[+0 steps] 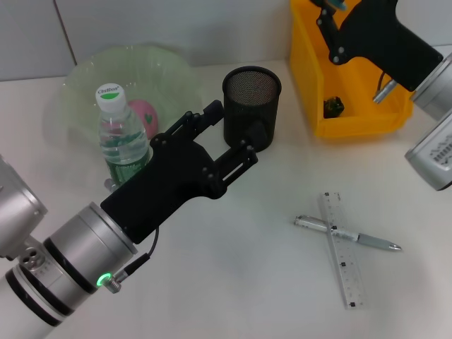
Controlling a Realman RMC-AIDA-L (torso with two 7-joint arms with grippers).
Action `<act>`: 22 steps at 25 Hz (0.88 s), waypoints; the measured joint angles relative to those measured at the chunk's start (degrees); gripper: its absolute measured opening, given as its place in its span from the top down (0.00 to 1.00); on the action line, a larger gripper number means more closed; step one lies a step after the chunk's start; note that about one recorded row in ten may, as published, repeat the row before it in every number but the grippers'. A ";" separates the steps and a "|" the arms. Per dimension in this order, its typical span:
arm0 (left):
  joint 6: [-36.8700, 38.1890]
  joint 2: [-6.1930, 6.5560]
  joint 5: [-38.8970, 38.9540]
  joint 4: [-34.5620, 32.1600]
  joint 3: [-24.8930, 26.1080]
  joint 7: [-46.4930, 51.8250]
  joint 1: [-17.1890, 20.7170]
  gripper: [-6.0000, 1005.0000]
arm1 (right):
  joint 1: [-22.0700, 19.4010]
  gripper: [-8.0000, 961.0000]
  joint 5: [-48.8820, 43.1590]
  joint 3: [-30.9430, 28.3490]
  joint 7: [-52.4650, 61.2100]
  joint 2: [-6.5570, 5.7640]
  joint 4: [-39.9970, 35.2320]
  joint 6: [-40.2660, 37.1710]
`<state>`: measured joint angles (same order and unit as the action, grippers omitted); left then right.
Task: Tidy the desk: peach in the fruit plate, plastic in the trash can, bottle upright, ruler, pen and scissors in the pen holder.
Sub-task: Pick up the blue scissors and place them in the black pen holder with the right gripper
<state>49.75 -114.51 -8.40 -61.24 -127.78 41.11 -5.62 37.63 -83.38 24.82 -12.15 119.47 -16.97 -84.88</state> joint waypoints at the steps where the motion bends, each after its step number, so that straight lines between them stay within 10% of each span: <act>1: 0.00 0.09 -0.09 -0.09 0.01 0.21 0.00 0.29 | 0.03 0.87 0.24 0.03 -1.84 0.00 -0.05 0.00; 22: -1.90 0.53 -12.92 -3.13 5.12 2.60 4.18 0.29 | 0.75 0.86 0.24 3.46 -55.43 -0.12 -1.15 3.35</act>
<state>47.85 -113.98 -21.33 -64.37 -122.66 43.71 -1.44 38.38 -83.14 28.28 -67.57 119.35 -18.12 -81.53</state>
